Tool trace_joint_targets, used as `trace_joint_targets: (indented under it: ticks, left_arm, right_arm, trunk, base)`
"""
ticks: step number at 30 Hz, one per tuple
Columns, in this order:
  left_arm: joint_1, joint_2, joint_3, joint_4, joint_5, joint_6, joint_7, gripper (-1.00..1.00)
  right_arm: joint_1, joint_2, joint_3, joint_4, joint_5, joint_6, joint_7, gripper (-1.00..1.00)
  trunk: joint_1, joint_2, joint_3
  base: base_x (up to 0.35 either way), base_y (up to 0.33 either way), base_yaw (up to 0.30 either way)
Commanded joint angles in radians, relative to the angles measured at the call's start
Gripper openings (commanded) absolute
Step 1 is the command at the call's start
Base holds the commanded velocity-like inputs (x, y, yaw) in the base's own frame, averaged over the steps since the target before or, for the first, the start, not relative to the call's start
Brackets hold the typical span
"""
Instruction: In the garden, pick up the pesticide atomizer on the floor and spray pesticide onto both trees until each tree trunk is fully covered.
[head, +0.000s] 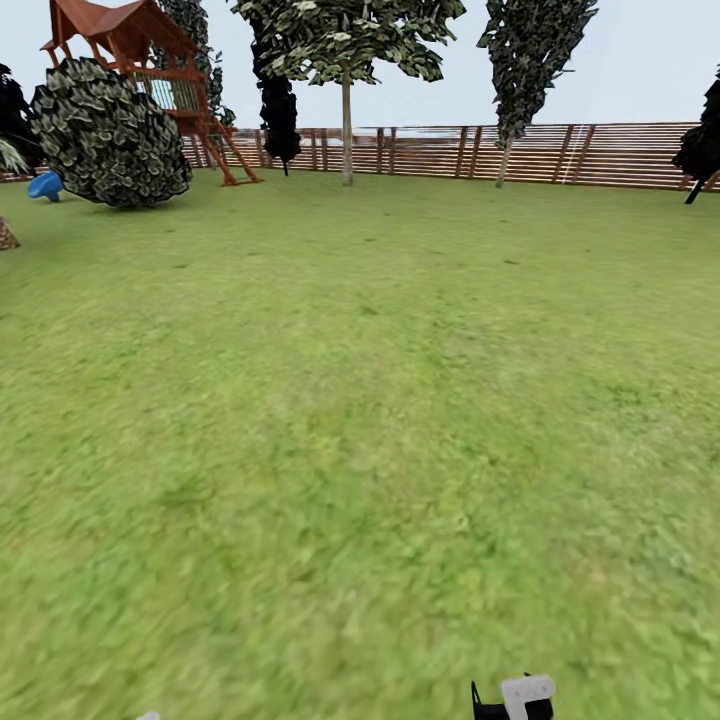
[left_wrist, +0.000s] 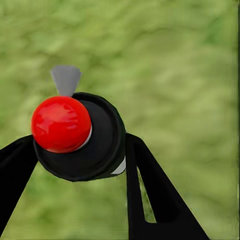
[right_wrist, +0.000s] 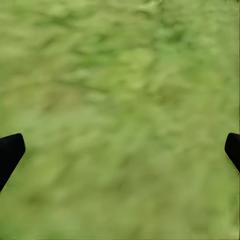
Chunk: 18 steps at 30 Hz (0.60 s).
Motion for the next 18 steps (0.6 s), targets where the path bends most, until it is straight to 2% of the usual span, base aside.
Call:
trace_joint_targets:
  ticks: [1,18]
  left_arm:
    - [0.000,0.000,0.000,0.000,0.000,0.000,0.000,-1.00]
    - [-0.001,0.000,0.000,-0.001,0.000,0.000,-0.001,-1.00]
  right_arm:
    - [0.000,0.000,0.000,0.000,0.000,0.000,0.000,1.00]
    - [0.000,0.000,0.000,0.000,0.000,0.000,0.000,1.00]
  trunk:
    - [0.000,0.000,0.000]
    - [0.000,0.000,0.000]
  base:
    - [0.339,0.000,0.000]
    - [0.339,0.000,0.000]
